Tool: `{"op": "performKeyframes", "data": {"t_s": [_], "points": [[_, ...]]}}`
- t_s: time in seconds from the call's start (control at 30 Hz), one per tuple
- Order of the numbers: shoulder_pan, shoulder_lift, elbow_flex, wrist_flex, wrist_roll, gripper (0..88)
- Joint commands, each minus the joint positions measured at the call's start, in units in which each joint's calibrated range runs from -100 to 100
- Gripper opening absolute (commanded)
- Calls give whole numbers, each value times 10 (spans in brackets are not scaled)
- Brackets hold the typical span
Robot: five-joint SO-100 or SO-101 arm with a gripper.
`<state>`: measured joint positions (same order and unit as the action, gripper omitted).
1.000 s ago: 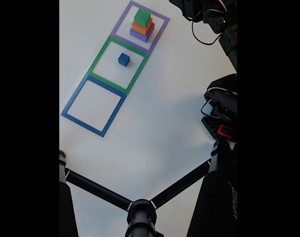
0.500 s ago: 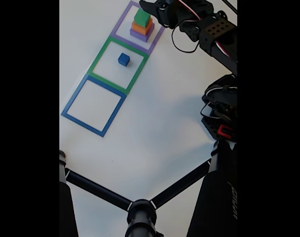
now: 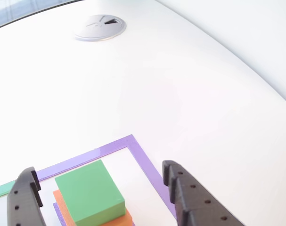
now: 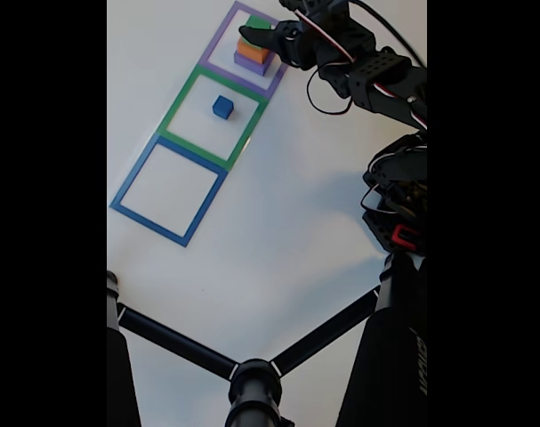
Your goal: Tower of hanoi
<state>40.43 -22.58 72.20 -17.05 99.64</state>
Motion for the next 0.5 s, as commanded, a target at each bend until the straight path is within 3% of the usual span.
{"op": "performKeyframes", "data": {"t_s": [0.0,0.47], "points": [[-10,6,14,-65,4,344],[2,111,31,-203,4,351]]}}
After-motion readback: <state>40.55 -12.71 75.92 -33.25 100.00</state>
